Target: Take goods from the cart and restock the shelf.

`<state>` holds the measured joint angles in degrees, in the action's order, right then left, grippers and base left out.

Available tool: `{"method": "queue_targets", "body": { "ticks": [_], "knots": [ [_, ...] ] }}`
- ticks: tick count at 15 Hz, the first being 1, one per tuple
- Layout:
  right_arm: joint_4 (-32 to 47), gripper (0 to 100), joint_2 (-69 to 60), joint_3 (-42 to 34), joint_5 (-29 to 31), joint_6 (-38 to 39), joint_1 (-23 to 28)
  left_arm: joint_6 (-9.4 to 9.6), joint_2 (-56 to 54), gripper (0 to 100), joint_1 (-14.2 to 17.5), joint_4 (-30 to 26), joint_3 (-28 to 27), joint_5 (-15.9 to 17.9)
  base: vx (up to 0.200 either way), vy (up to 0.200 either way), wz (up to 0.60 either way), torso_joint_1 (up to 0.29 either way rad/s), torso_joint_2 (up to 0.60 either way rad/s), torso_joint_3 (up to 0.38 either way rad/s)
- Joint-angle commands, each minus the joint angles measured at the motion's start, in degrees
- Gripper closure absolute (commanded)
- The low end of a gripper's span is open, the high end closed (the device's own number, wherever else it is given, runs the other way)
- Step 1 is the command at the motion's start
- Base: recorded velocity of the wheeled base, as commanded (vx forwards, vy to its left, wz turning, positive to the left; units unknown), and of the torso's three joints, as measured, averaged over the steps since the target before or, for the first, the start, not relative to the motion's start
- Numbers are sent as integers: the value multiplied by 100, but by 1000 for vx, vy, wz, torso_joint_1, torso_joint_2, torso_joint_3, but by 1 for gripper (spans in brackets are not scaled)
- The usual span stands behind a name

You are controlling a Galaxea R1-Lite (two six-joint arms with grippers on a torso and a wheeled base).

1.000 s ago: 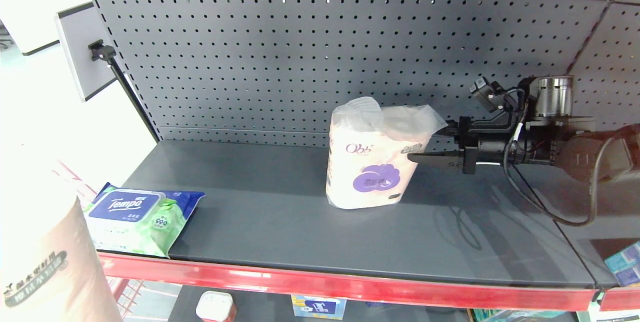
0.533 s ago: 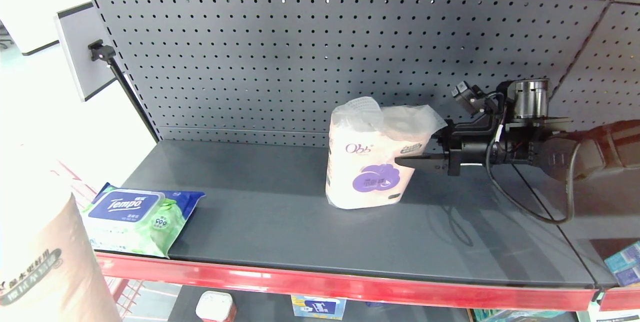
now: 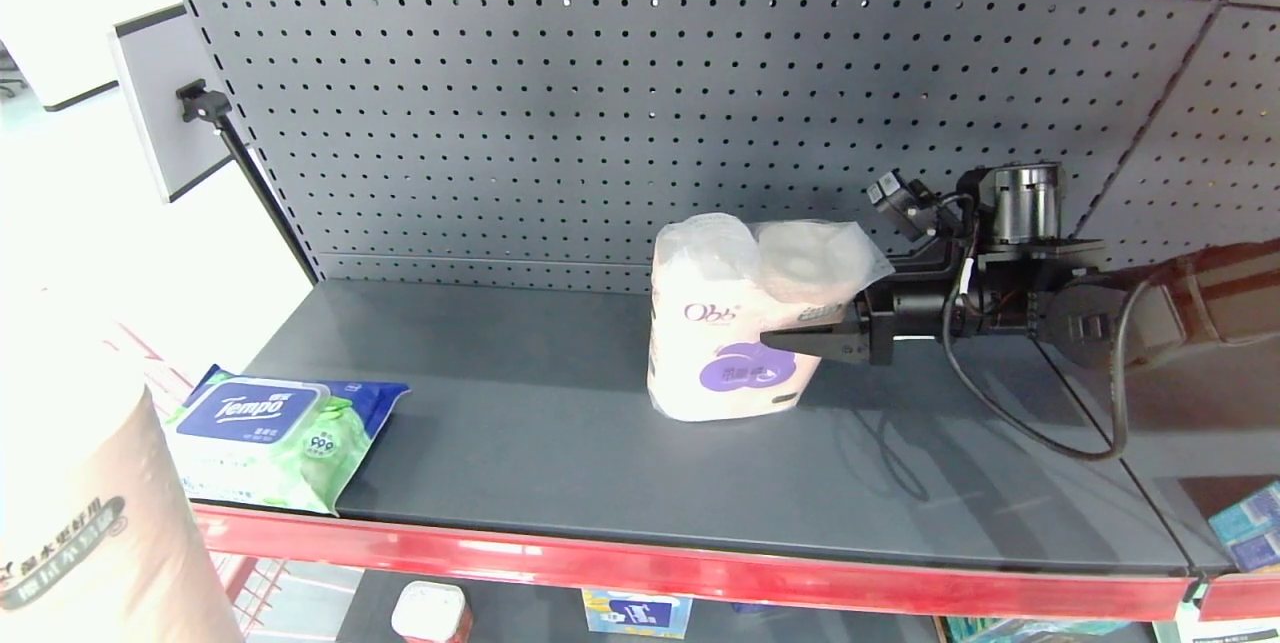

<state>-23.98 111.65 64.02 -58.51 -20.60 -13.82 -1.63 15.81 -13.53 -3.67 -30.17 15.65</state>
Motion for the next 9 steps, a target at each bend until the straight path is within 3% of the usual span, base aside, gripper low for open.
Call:
{"method": "queue_targets", "body": {
  "ticks": [1, 3, 4, 9],
  "knots": [
    [-2, 0, -56, -13, 7, -23, -6, -4, 10, 100, 0, -2, 3, -1, 0, 0, 0, 0, 0, 0],
    [-89, 0, -56, -57, 24, -93, -6, -4, 1, 100, 0, -2, 20, -1, 0, 0, 0, 0, 0, 0],
    [-151, 100, -56, -83, 42, -102, 3, -4, -8, 100, 0, -2, 20, -1, 0, 0, 0, 0, 0, 0],
    [-160, 100, -337, -540, -2, -163, 3, -83, -52, 100, 0, -2, 11, -27, 0, 0, 0, 0, 0, 0]
  ]
}}
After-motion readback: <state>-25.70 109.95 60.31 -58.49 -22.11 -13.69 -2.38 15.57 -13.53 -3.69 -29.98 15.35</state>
